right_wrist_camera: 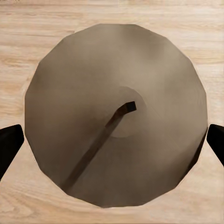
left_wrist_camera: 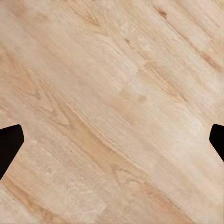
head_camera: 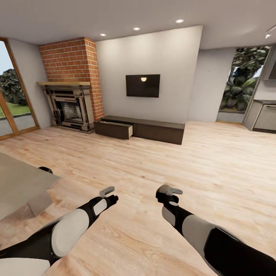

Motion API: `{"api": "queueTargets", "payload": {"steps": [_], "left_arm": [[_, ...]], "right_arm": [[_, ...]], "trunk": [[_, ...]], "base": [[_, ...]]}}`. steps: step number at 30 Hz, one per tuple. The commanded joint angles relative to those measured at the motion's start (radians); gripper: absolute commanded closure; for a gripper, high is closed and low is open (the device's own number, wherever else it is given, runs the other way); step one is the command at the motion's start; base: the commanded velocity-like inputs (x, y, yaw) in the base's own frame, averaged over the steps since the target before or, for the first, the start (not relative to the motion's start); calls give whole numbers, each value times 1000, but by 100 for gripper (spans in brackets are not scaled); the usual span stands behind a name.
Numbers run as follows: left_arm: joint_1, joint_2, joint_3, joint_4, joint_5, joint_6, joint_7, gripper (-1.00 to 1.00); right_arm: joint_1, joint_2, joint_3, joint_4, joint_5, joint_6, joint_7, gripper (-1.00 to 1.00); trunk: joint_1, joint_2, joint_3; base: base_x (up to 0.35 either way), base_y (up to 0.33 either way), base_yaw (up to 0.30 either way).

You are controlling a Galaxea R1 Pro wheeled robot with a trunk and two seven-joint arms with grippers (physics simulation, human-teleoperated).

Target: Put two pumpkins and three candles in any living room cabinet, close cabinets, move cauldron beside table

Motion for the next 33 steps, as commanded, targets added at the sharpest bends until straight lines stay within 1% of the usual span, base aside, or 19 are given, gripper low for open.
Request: {"api": "queueTargets", "payload": {"steps": [1, 3, 17, 33], "left_arm": [[0, 0, 3, -2, 2, 5, 4, -100], [0, 0, 3, -2, 2, 5, 4, -100], [0, -1, 3, -1, 2, 5, 4, -100], [0, 0, 3, -1, 2, 8, 2, -100]], "right_arm": [[-1, 0, 11, -1, -7, -3, -4, 100], [-1, 0, 11, -1, -7, -3, -4, 100], [-1, 0, 10, 2, -7, -3, -4, 100], [-1, 0, 10, 2, -7, -3, -4, 100]], "trunk": [[0, 0, -1], [0, 0, -1], [-53, 98, 43], [-53, 98, 43]], "base": [[326, -82, 0], [326, -82, 0], [326, -79, 0], [334, -2, 0]]}}
